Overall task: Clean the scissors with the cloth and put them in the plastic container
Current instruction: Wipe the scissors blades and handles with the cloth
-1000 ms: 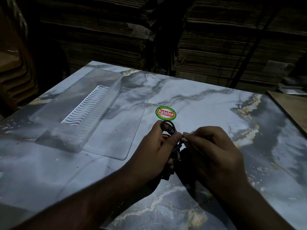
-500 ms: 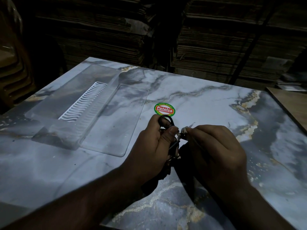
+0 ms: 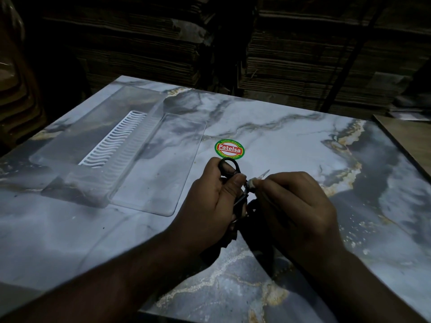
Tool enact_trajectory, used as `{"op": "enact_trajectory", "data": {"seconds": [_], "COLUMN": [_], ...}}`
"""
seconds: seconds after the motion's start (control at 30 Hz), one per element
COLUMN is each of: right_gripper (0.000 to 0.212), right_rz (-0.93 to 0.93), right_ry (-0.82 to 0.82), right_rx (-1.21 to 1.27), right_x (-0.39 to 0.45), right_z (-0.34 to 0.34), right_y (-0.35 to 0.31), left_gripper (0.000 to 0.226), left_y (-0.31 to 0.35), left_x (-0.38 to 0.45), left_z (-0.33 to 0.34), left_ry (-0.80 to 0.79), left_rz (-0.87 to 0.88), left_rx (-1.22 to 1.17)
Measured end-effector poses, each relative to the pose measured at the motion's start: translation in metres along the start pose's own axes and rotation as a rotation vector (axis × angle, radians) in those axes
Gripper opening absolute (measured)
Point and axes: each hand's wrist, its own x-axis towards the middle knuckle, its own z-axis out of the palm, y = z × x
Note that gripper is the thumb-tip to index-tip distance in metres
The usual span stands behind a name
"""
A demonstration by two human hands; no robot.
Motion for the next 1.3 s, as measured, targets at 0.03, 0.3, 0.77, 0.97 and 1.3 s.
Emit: {"op": "enact_trajectory", "data": {"seconds": [0.03,0.3,0.77,0.97,1.3], "right_gripper": [0.018,0.016,0.01,0.017,0.017], "right_rz": [0.006,0.046,0.269,0.088,0.054], "right_ry": [0.003,-0.006,0.152,-0.03,-0.012], "right_rx": [0.001,0.025,0.077,0.035,0.021], "right_x": [0.0,-0.001,0.006,0.001,-0.002], "right_z": [0.0,0.0,-0.013,-0.002,0.001], "right_y": [0.001,0.004,0.0,-0.002,0.003], "left_gripper": [0.012,0.014,0.014,0.011,0.01], "left_y": [0.001,-0.001,0.006,0.011,0.007], "left_x": [0.0,0.001,0.002,0.001,0.001], "left_z": [0.0,0.001,-0.003,0.0,0.0], "left_ry": [0.006,-0.009,0.01,-0.046,-0.058], "left_rz": [-0.003,-0.034,-0.131,-0.146,-0.104], "left_rx": [-0.016,0.008,-0.057,-0.032,-0.022]}}
